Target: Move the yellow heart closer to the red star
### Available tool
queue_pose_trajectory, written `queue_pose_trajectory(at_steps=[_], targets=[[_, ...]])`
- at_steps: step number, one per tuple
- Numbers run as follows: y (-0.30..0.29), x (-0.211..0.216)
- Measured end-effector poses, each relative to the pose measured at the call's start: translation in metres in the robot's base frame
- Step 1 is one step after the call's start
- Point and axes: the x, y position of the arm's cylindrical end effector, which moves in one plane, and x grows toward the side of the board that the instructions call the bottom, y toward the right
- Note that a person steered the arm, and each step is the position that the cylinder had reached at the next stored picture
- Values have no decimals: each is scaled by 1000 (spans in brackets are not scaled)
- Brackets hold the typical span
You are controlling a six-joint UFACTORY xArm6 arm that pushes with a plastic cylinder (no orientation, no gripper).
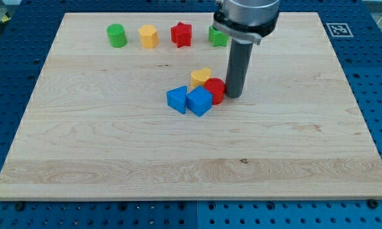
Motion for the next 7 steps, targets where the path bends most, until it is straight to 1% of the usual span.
queue_pose_trajectory(at_steps=[1, 2, 3, 4, 7], targets=[[-36, 9], [-62, 9], [-53, 9], [-31, 8], [-40, -40]])
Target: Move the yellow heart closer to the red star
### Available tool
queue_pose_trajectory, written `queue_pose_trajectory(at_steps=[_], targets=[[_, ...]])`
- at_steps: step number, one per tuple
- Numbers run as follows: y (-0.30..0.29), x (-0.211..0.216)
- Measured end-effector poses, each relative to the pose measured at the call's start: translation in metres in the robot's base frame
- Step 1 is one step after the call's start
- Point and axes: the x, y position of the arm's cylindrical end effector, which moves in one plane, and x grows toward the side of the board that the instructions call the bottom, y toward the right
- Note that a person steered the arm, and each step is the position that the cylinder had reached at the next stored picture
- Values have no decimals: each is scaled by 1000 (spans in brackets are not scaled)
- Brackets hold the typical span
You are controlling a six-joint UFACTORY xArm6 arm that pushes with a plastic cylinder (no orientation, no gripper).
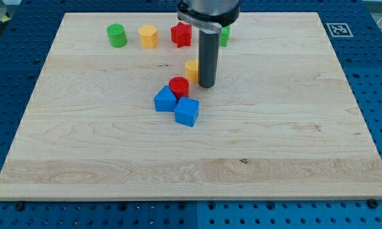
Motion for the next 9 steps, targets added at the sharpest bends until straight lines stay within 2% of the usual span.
queue_pose_trajectory(at_steps=[1, 2, 4, 6, 9], targets=[[-1, -9], [-3, 5], [-26, -1], [-5, -5], [-9, -22]])
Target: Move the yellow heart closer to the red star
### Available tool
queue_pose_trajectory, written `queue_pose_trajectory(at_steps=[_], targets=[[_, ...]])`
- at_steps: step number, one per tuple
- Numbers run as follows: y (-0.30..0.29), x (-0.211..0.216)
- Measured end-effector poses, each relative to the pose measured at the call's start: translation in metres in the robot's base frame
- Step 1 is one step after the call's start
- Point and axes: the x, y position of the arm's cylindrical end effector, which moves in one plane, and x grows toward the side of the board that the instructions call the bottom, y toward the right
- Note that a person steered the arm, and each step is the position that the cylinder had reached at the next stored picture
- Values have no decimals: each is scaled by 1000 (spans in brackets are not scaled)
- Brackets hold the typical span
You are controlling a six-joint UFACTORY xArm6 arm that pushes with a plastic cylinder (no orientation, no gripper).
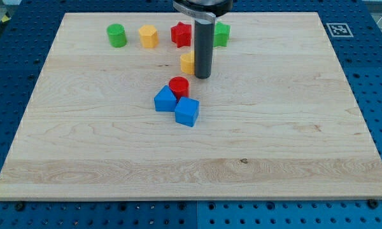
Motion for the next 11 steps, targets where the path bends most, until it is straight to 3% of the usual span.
queue_pose_trajectory(at_steps=[6, 10, 11], targets=[[33, -35], [-15, -35], [-13, -13]])
